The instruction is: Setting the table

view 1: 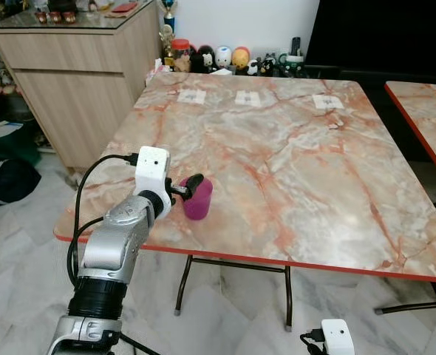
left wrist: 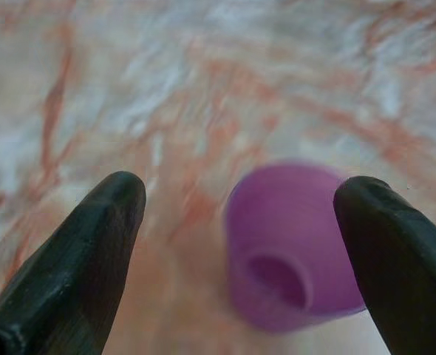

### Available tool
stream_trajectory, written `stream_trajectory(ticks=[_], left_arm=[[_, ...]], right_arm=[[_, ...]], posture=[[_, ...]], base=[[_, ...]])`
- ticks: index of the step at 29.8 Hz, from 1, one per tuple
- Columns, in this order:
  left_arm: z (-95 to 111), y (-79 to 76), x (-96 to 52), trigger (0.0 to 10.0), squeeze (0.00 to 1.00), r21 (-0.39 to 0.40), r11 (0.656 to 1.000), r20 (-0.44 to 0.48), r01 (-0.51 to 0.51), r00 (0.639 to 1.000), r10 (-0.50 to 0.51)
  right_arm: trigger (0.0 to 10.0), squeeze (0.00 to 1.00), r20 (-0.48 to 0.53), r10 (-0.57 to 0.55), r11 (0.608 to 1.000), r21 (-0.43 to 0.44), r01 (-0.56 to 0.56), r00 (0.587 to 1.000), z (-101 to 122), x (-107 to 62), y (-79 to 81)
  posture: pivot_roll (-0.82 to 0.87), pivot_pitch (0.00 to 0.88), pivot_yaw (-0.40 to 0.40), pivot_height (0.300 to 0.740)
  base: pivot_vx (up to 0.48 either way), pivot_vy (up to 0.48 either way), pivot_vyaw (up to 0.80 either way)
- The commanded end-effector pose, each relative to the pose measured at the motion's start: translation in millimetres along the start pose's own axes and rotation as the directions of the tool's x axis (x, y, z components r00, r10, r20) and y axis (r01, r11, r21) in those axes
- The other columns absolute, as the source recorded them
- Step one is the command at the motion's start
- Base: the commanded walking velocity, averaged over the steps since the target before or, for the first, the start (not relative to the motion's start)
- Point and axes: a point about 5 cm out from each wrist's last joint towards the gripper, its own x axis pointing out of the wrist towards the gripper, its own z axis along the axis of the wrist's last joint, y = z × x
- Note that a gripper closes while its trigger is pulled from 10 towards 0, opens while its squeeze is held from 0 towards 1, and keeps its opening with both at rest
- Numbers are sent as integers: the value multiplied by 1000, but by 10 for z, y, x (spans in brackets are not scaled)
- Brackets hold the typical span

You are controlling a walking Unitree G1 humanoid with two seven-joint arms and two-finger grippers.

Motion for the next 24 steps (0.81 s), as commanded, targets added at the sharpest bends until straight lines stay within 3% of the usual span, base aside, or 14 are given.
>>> stream_trajectory(ticks=[1,6,10,24], left_arm=[[21,22,10,10000,0,-8,1000,-8,-15,1000,15],[21,22,10,10000,0,-8,1000,-8,-15,1000,15],[-3,79,69,10000,0,-2,996,-70,-86,994,86],[-10,32,156,10000,0,-2,996,-118,-93,989,93]], right_arm=[[10000,0,0,-4,1000,13,4,1000,-6,-1,1],[10000,0,0,-4,1000,13,4,1000,-6,-1,1],[10000,0,1,-8,1000,15,7,1000,2,2,2],[10000,0,4,-9,1000,19,9,1000,15,5,5]], posture=[[88,5,-21,740],[88,5,-21,740],[86,12,-18,740],[84,23,-16,740]], base=[[0,0,0],[0,0,0],[0,0,0],[0,0,0]])
